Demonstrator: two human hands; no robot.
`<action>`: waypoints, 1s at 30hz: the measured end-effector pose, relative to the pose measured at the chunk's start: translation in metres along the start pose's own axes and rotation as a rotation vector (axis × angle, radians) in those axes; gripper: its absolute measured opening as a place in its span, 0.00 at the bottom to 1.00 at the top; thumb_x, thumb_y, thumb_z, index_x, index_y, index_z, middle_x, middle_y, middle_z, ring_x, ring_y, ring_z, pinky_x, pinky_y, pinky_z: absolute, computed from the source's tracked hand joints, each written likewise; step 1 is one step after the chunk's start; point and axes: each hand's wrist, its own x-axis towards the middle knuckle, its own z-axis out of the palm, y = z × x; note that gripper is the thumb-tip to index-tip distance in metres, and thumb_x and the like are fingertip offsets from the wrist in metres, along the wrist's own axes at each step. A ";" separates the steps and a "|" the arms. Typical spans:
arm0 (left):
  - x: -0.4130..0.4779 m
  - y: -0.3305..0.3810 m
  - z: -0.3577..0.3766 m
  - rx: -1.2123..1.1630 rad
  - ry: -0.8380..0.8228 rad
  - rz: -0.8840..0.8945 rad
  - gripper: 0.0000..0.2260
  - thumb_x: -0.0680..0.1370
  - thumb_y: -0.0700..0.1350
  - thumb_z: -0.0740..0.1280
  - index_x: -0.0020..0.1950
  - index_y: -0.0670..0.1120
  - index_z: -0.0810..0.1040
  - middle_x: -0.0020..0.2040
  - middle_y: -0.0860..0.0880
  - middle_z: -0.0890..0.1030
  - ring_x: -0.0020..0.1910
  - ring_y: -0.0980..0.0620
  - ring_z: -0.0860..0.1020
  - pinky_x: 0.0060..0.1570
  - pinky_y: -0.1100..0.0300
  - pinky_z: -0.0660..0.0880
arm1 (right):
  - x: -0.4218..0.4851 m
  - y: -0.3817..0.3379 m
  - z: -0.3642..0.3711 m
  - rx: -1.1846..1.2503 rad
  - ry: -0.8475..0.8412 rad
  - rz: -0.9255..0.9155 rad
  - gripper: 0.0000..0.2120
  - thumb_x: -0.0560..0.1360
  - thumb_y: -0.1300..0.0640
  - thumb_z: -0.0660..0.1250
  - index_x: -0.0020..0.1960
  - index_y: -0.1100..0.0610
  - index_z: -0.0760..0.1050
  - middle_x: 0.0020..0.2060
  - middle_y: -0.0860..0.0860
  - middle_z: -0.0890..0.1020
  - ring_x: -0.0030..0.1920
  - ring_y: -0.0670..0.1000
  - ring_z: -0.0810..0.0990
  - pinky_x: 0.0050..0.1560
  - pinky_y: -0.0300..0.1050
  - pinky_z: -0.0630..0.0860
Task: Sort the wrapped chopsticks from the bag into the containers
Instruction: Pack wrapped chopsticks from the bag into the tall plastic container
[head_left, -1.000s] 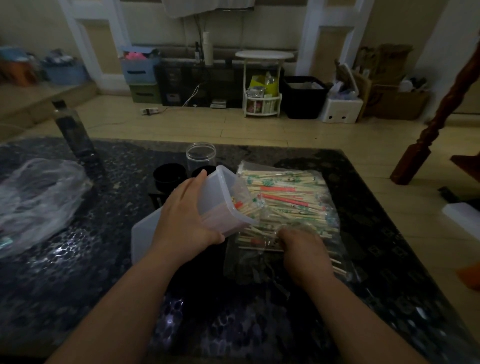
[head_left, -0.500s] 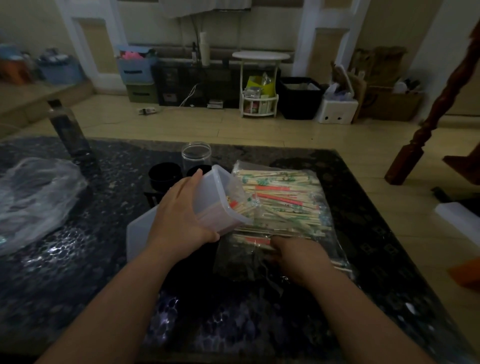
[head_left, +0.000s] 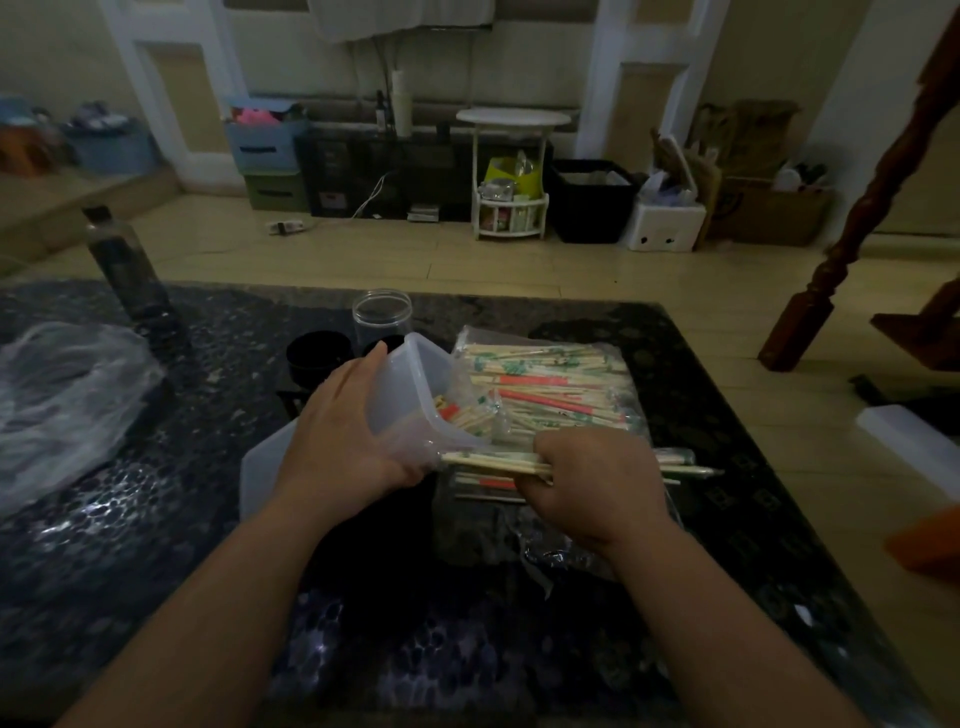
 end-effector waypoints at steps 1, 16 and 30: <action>0.000 -0.001 0.001 0.002 0.000 0.004 0.58 0.59 0.57 0.83 0.79 0.58 0.50 0.78 0.54 0.58 0.76 0.53 0.55 0.72 0.51 0.57 | -0.001 0.001 0.000 -0.011 0.068 -0.017 0.17 0.73 0.38 0.60 0.43 0.51 0.77 0.39 0.49 0.82 0.41 0.55 0.81 0.35 0.45 0.62; -0.003 0.006 0.002 0.033 -0.023 0.040 0.59 0.56 0.49 0.84 0.79 0.56 0.53 0.76 0.52 0.60 0.74 0.52 0.58 0.68 0.57 0.59 | 0.004 0.005 0.008 0.041 0.532 0.079 0.07 0.65 0.58 0.76 0.38 0.58 0.79 0.38 0.54 0.76 0.29 0.55 0.71 0.34 0.42 0.58; -0.001 0.003 0.004 0.000 -0.031 0.057 0.55 0.61 0.56 0.82 0.79 0.57 0.52 0.77 0.54 0.59 0.74 0.54 0.57 0.69 0.57 0.57 | 0.007 -0.018 -0.003 0.760 0.803 0.052 0.10 0.76 0.51 0.69 0.43 0.57 0.84 0.39 0.46 0.76 0.40 0.42 0.74 0.41 0.30 0.71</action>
